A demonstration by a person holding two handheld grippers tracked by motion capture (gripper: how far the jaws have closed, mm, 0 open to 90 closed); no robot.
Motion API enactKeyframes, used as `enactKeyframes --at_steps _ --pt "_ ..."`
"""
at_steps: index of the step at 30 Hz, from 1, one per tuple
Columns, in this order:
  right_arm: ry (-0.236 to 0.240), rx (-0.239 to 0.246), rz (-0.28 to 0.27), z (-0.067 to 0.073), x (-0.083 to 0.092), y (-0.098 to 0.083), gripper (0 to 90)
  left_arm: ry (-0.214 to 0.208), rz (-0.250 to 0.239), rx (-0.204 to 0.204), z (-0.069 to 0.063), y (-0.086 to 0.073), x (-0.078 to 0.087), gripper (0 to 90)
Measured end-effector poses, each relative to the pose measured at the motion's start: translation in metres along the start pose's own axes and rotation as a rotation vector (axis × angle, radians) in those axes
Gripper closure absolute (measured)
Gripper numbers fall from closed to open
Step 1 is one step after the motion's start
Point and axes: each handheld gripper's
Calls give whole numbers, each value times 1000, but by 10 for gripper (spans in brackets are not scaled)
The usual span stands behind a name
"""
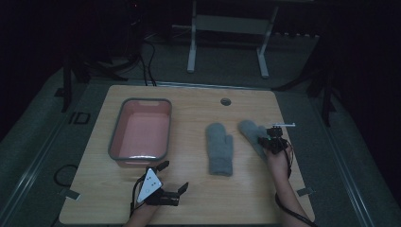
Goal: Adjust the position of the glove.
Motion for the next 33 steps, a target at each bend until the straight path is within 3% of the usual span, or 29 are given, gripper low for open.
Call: enactKeyframes --at_steps 4,7,8,9,11,15,19,22,28,33 --pt "10 21 -6 1 -2 -1 775 -2 1 0 0 0 0 4" --pt "53 91 -51 2 5 1 503 -5 2 0 0 0 0 4" --pt "75 122 -58 2 8 2 451 -7 3 2 0 0 0 4" --pt "107 158 -70 2 10 3 453 -9 4 3 0 0 0 4" --pt "79 249 -91 2 18 5 430 -11 3 5 0 0 0 4" --pt "151 379 -123 -9 26 16 501 -10 4 2 -1 0 0 4" --pt "212 454 -104 -17 21 23 477 -11 4 9 0 0 0 4" --pt "208 477 -42 -20 8 24 446 -12 5 7 0 0 0 4" --pt "201 453 38 -27 -15 17 424 -13 5 8 0 0 0 4" --pt "186 464 26 -25 -18 12 556 -12 4 6 0 0 0 4"
Point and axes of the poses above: each handheld gripper's, and its own axes: x roughly backward along the jaws, y roughly out of its top, z roughly to its left, and after that the axes turned 13 degrees about x, right-handed
